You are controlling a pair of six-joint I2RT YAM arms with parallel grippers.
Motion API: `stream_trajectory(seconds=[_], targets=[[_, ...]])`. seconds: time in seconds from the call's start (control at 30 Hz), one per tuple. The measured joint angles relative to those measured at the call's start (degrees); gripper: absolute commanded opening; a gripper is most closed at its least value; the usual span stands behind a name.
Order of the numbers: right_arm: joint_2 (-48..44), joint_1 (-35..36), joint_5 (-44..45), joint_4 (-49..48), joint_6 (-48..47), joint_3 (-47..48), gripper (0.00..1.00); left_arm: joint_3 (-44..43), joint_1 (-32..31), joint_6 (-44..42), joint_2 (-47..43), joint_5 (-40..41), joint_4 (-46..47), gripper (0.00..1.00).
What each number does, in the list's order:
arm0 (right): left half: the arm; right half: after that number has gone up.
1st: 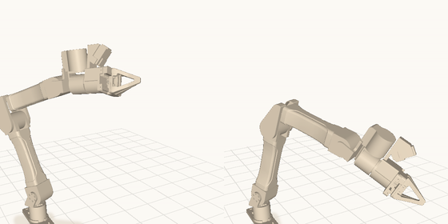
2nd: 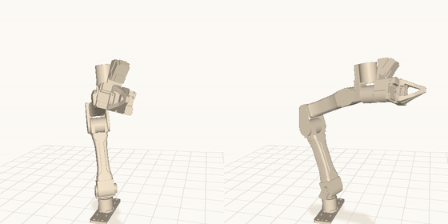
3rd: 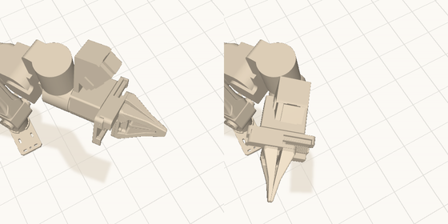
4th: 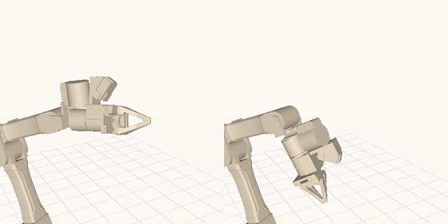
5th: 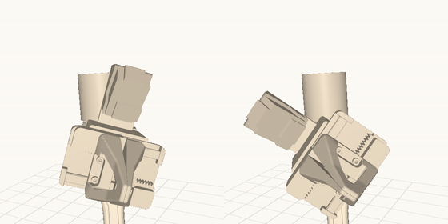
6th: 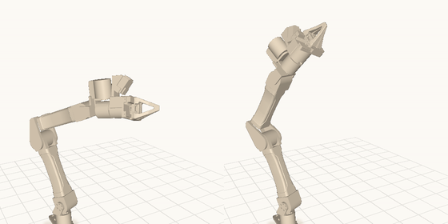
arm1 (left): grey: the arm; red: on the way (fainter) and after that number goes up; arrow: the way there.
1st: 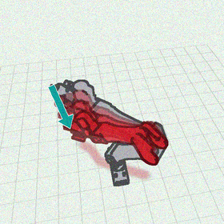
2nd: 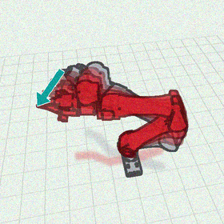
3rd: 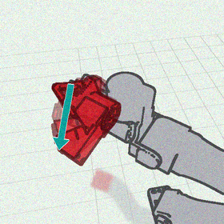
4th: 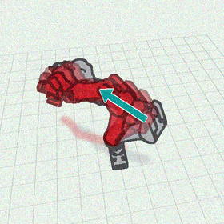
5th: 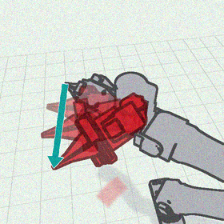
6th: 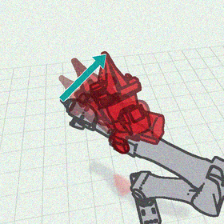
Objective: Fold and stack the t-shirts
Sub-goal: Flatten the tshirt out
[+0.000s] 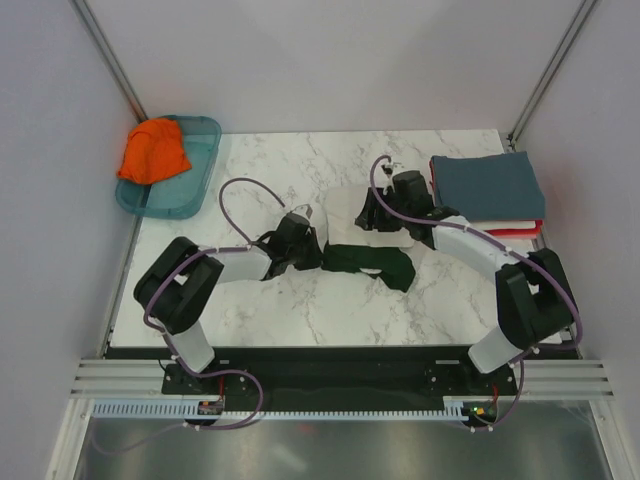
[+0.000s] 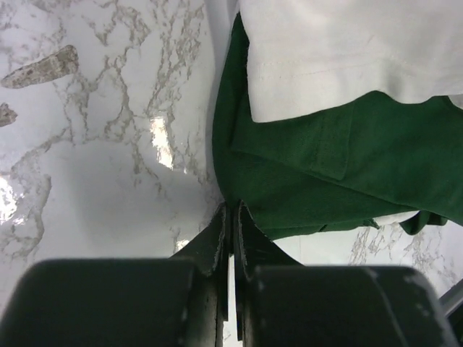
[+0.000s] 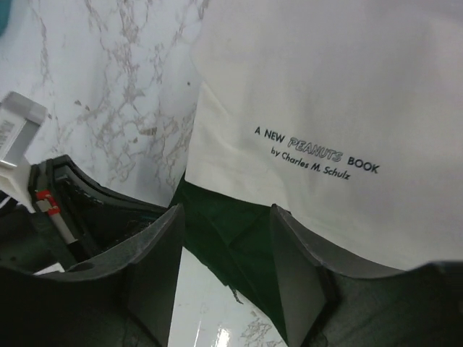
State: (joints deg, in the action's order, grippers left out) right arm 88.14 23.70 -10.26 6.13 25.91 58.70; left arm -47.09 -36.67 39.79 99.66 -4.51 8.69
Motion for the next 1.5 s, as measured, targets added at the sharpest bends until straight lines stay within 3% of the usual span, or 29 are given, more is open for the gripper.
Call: stream_trajectory(seconds=[0.43,0.7,0.83,0.9,0.93,1.03,1.27,1.5], targets=[[15.8,12.9,2.6,4.1,-2.0,10.5,0.57,5.3,0.3,0.0,-4.0,1.3,2.0,0.02],[23.6,15.7,7.5,6.9,-2.0,18.4,0.56,6.6,1.0,0.0,-5.0,0.9,2.3,0.02],[26.7,16.4,11.1,9.2,-2.1,20.5,0.49,7.6,1.6,0.0,-6.3,0.5,2.1,0.02],[27.9,16.7,12.5,10.0,-2.3,21.2,0.35,8.1,2.1,-0.1,-7.0,-0.2,2.1,0.02],[28.2,16.7,13.1,10.3,-2.4,21.5,0.21,8.3,2.4,-0.1,-7.3,-0.4,2.1,0.02],[28.1,16.7,14.3,11.0,-2.4,22.0,0.10,8.9,3.5,-0.1,-8.3,-1.5,2.1,0.02],[22.4,14.2,12.6,12.4,-1.7,22.0,0.02,10.1,8.7,-0.4,-10.7,-4.4,0.4,0.02],[11.6,0.8,4.9,12.4,0.0,22.0,0.00,8.9,16.5,-1.7,-17.5,-4.5,-6.0,0.02]])
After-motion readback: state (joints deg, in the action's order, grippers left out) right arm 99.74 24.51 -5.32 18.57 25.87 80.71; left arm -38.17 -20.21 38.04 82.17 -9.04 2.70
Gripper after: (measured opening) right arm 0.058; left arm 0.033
